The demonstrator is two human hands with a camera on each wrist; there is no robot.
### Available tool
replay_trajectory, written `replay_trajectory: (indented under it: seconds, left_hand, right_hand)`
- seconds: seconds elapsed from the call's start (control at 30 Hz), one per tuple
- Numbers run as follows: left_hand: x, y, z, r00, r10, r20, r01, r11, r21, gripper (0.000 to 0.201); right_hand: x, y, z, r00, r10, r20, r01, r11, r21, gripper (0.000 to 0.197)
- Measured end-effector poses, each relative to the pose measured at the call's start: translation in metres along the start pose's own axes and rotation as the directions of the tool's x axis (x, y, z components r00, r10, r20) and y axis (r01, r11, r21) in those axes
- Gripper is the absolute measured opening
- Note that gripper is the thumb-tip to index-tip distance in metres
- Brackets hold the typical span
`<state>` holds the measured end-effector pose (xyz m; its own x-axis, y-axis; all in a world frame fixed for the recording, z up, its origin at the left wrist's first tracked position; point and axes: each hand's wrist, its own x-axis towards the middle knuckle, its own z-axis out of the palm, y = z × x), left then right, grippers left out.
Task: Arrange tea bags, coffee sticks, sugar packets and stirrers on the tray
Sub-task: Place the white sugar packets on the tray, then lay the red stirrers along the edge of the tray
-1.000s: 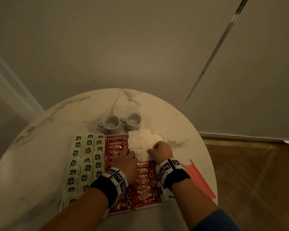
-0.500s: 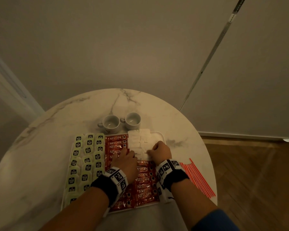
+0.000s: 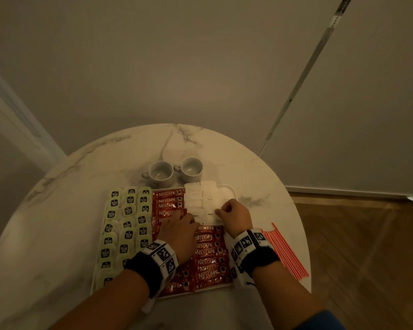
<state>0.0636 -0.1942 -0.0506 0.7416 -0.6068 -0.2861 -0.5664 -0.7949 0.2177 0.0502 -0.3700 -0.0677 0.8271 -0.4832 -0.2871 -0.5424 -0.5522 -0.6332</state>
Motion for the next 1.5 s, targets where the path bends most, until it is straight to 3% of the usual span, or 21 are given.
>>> replay_trajectory:
  seconds: [0.2,0.3,0.37,0.47,0.53,0.7,0.77,0.83,0.93,1.0,1.07,1.2,1.37,1.5]
  left_hand:
    - [-0.033,0.005,-0.005,0.993,0.118,-0.012,-0.118,0.993,-0.025,0.04]
    - [-0.06,0.001,-0.002,0.988,0.142,-0.056,-0.145,0.988,-0.06,0.053]
    - [-0.076,-0.007,0.001,0.991,0.12,-0.055,-0.124,0.989,-0.084,0.046]
    - [-0.097,-0.017,0.008,0.995,0.063,-0.078,-0.071,0.992,-0.101,0.032]
    - [-0.109,-0.018,0.01,0.995,0.043,-0.088,-0.054,0.99,-0.128,0.031]
    - [-0.134,-0.022,0.021,1.0,-0.023,0.004,0.023,0.991,-0.132,0.047]
    - [-0.143,-0.02,0.021,0.999,-0.022,0.032,0.026,0.992,-0.123,0.064]
    - [-0.152,-0.019,0.023,0.998,-0.023,0.063,0.03,0.993,-0.113,0.061]
    - [-0.163,-0.018,0.023,0.997,-0.055,0.06,0.066,0.979,-0.192,0.027]
    - [-0.17,-0.018,0.024,0.997,-0.047,0.053,0.058,0.972,-0.227,0.025]
    - [-0.175,-0.016,0.024,0.998,-0.033,0.062,0.047,0.972,-0.232,0.026]
    - [-0.183,-0.008,0.015,0.993,-0.005,0.115,0.033,0.969,-0.246,0.028]
    - [-0.196,-0.002,0.004,0.988,-0.016,0.152,0.062,0.949,-0.308,0.009]
    - [-0.209,-0.007,-0.003,0.989,-0.04,0.144,0.086,0.938,-0.334,0.01]
  right_hand:
    - [-0.047,0.026,-0.003,0.996,-0.037,0.082,0.04,0.999,-0.033,0.012]
    - [-0.08,0.035,0.0,0.979,-0.185,0.088,0.19,0.98,-0.052,0.028]
    - [-0.105,0.035,0.005,0.942,-0.27,0.198,0.301,0.942,-0.149,0.046]
    - [-0.133,0.031,0.017,0.894,-0.22,0.391,0.362,0.868,-0.339,0.064]
    - [-0.139,0.034,0.026,0.883,-0.209,0.421,0.384,0.836,-0.392,0.079]
    - [-0.139,0.039,0.037,0.878,-0.166,0.448,0.374,0.821,-0.431,0.089]
    - [-0.143,0.036,0.035,0.886,-0.181,0.427,0.37,0.831,-0.416,0.087]
    - [-0.15,0.034,0.028,0.913,-0.203,0.355,0.341,0.856,-0.388,0.08]
    - [-0.16,0.041,0.011,0.982,-0.159,0.102,0.184,0.928,-0.323,0.061]
    - [-0.159,0.053,-0.002,0.997,-0.047,-0.054,0.029,0.955,-0.295,0.062]
    - [-0.154,0.066,-0.013,0.991,0.071,-0.109,-0.102,0.944,-0.312,0.074]
    - [-0.133,0.084,-0.03,0.965,0.243,-0.096,-0.261,0.904,-0.338,0.1]
    - [-0.114,0.095,-0.044,0.955,0.297,0.015,-0.27,0.888,-0.372,0.115]
    - [-0.103,0.096,-0.052,0.94,0.34,0.032,-0.304,0.875,-0.376,0.13]
